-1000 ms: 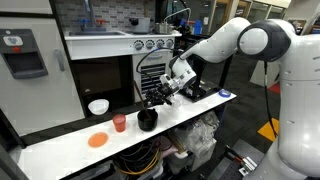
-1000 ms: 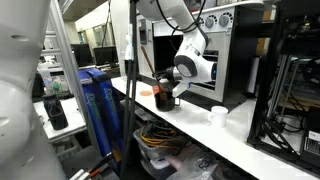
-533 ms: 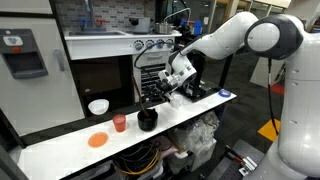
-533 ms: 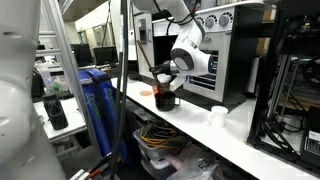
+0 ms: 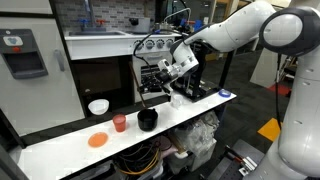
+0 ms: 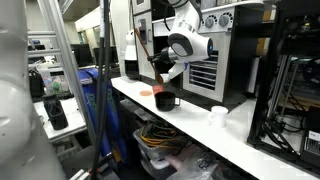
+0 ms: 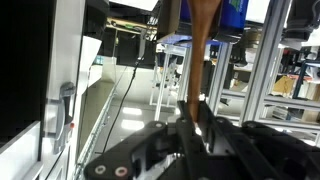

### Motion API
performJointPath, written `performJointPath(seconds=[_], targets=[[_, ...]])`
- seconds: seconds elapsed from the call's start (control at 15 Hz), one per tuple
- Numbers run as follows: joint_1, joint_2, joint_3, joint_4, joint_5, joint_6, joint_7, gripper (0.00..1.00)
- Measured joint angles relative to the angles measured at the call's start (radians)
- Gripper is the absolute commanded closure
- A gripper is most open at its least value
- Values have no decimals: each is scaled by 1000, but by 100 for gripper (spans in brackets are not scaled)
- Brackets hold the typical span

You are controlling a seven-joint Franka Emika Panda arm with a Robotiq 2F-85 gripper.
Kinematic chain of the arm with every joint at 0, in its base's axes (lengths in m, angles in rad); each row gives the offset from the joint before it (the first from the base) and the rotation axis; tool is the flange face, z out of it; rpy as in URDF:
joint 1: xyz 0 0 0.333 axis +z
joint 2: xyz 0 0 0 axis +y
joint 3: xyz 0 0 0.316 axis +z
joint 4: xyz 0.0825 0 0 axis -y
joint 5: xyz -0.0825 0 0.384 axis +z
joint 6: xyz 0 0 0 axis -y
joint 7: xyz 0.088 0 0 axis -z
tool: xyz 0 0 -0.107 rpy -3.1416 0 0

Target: Take the white mug and pour its contents into the black bowl, then use the wooden spoon to stir the contents in the black bowl

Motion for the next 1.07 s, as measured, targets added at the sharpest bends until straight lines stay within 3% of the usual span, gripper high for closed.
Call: performJointPath(seconds=[0.47, 1.07], targets=[[0, -108, 0, -7, -81, 76, 214, 97], [0, -253, 5, -18, -425, 119, 550, 97]])
